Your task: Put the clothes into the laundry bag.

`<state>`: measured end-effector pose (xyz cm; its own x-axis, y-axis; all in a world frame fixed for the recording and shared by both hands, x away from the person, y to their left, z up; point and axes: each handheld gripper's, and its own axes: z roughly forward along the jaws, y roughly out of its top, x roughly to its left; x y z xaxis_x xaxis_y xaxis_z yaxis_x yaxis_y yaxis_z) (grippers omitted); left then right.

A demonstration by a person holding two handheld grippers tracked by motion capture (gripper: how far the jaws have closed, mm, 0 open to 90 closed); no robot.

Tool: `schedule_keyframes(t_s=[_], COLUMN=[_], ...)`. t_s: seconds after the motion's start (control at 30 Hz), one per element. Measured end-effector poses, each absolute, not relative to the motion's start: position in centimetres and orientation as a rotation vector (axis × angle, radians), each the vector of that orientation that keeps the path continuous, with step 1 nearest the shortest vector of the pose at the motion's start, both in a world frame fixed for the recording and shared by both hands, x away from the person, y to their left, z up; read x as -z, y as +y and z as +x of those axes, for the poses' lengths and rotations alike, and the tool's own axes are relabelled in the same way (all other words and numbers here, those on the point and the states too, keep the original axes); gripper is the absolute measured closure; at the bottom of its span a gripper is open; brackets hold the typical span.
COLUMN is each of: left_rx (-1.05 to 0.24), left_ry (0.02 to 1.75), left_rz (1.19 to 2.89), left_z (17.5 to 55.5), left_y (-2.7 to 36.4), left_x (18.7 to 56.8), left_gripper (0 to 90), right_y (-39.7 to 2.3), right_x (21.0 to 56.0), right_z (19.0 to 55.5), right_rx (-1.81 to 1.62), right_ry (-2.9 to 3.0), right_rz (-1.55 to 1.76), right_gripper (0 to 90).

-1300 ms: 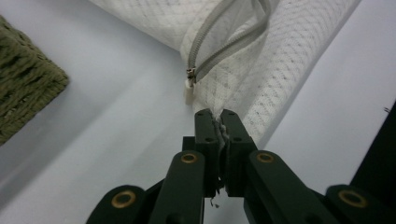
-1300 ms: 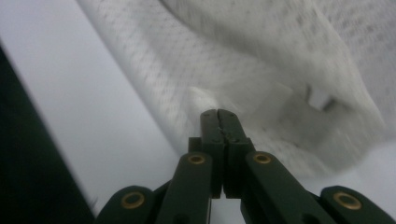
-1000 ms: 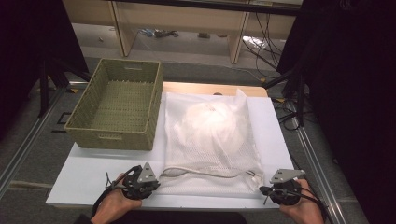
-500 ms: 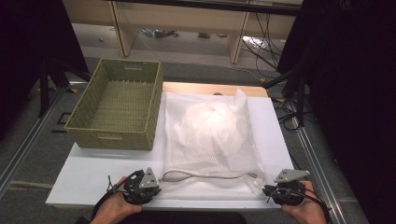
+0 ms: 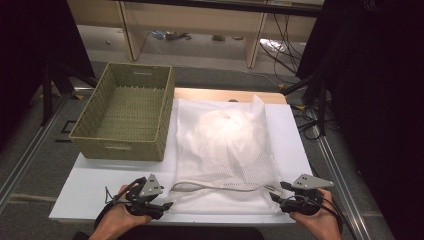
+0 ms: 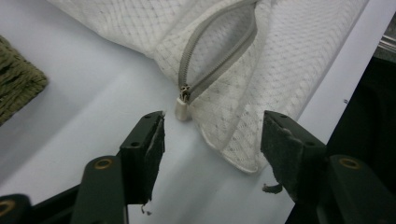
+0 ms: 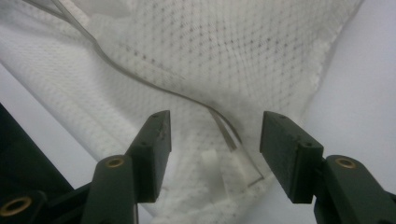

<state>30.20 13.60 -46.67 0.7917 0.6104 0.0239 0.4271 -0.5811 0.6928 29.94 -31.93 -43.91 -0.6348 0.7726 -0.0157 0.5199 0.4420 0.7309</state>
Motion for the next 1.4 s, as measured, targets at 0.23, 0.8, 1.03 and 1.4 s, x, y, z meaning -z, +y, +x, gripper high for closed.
schedule_keyframes(t_s=[0.23,0.8,1.03,1.4], left_rx=[-0.348,-0.365,-0.386,-0.385], left_ry=[0.810,0.796,0.794,0.826], left_rz=[2.193,2.026,2.023,2.007], left_z=[30.2,28.3,27.9,28.2], left_y=[14.3,14.7,15.3,15.4], left_x=[46.1,45.0,44.4,44.6], left_gripper=[29.9,16.9,16.8,16.8], right_y=[-31.3,-29.7,-29.4,-29.5], right_x=[43.8,43.6,43.5,43.8], right_z=[29.9,28.0,26.9,27.5], right_rx=[-1.096,-1.216,-1.212,-1.225], right_ry=[2.327,2.295,2.269,2.279], right_rz=[1.112,1.120,1.098,1.109], right_gripper=[36.2,21.8,20.4,20.6])
